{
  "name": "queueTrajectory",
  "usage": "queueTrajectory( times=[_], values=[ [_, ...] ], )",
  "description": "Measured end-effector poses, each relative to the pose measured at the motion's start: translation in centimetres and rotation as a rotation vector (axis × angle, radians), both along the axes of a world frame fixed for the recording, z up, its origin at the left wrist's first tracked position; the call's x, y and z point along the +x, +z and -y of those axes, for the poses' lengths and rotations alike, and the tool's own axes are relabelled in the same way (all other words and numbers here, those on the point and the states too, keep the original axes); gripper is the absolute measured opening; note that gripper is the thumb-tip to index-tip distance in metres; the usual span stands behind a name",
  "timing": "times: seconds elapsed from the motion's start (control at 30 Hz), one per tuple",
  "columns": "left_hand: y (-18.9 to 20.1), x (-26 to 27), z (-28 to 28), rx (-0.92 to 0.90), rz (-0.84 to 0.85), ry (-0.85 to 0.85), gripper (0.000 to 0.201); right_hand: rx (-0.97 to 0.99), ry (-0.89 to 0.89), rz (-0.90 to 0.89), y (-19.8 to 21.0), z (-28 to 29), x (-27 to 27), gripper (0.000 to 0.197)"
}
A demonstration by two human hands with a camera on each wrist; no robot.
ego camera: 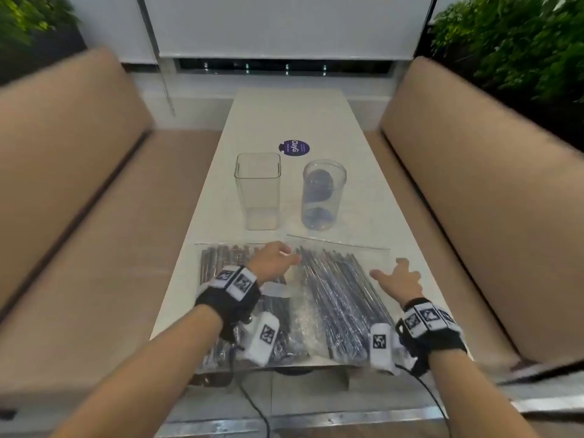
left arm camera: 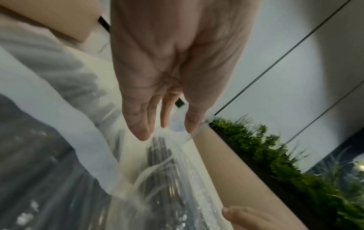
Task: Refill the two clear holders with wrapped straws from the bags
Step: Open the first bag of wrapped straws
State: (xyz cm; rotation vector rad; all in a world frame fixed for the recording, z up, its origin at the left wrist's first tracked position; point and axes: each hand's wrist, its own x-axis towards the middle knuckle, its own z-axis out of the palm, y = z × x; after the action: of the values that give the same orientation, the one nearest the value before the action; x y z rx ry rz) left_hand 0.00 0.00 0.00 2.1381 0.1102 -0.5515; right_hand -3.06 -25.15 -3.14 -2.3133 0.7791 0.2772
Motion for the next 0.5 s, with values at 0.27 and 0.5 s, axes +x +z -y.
queueTrajectory(
  times=[0.27,0.5],
  values=[
    [-3.2,0.6,2.7,-0.126,-0.124,0.129,0.110,0.255,-0.027,0.261,0.2,-1.7,-1.0,0.076],
    [4.6,-0.2,1.1,-0.668,0.089,0.216,0.037,0.349,0.185,0.786,8.9,-2.3,-5.7,0.065]
  ],
)
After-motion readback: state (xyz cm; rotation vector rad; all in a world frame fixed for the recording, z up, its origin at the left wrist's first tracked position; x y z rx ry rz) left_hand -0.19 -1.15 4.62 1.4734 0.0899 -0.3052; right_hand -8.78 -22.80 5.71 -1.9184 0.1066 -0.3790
